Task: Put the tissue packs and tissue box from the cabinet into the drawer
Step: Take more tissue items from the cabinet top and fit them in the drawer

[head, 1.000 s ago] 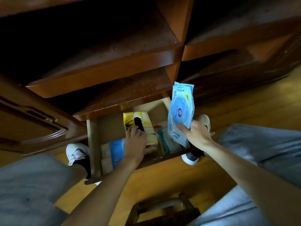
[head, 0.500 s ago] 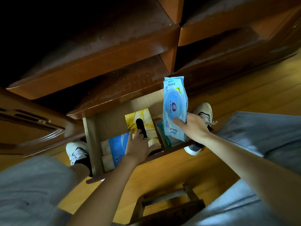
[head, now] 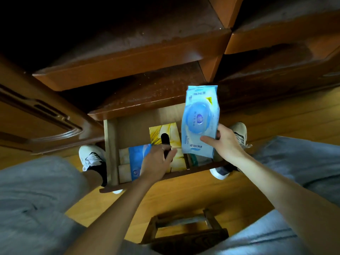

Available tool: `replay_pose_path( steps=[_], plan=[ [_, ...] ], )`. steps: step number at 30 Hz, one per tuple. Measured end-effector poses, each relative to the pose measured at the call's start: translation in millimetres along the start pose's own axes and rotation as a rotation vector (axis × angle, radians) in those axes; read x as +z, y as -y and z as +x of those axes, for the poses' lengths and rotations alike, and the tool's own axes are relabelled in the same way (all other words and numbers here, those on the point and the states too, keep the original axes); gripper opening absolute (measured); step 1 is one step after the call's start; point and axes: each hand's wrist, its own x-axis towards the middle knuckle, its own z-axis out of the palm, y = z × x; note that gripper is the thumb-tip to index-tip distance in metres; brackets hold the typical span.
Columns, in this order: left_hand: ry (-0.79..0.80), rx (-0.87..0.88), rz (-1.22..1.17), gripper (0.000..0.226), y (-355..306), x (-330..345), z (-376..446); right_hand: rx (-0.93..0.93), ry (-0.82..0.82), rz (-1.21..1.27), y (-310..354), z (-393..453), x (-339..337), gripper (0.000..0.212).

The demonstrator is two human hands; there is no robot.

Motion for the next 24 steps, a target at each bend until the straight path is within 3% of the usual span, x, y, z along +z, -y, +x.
replay_pose_path(
  steps=[2, 4, 8, 11, 13, 15, 16, 18, 20, 24],
  plan=[
    [0.033, -0.239, -0.627, 0.05, -22.5, -13.5, 0.1, 0.018, 0.101, 0.085, 13.2, -4.0, 1.4, 0.031],
    [0.121, -0.351, -0.967, 0.046, -26.7, -22.1, 5.0, 0.051, 0.219, 0.116, 24.7, -9.3, 8.1, 0.03],
    [-0.156, -0.417, -0.835, 0.029, -9.9, -24.4, -5.5, 0.105, 0.365, 0.096, 36.3, -13.3, 40.7, 0.029],
    [-0.296, -0.53, -0.993, 0.021, 5.0, -27.8, -8.7, 0.223, 0.24, -0.004, 30.6, 3.2, 68.7, 0.046],
    [-0.333, -0.55, -0.988, 0.021, 12.9, -36.0, -9.5, 0.43, 0.136, -0.042, 20.2, 20.2, 79.9, 0.053],
    [-0.374, -0.508, -0.83, 0.018, 19.6, -42.1, -13.6, 0.625, 0.092, -0.083, 5.8, 35.2, 89.9, 0.06],
    [-0.384, -0.489, -0.785, 0.014, 20.5, -43.1, -15.4, 0.68, 0.073, -0.084, -2.5, 40.8, 93.9, 0.055],
    [-0.379, -0.456, -0.752, 0.016, 22.5, -44.7, -20.0, 0.735, 0.007, -0.087, -14.2, 49.1, 106.5, 0.022],
    [-0.34, -0.44, -0.747, 0.019, 26.6, -42.8, -22.9, 0.749, -0.045, -0.192, -20.4, 54.2, 116.5, 0.012],
    [-0.326, -0.447, -0.785, 0.017, 33.0, -45.4, -20.7, 0.752, 0.001, -0.352, -23.6, 63.8, 126.4, 0.048]
  ],
)
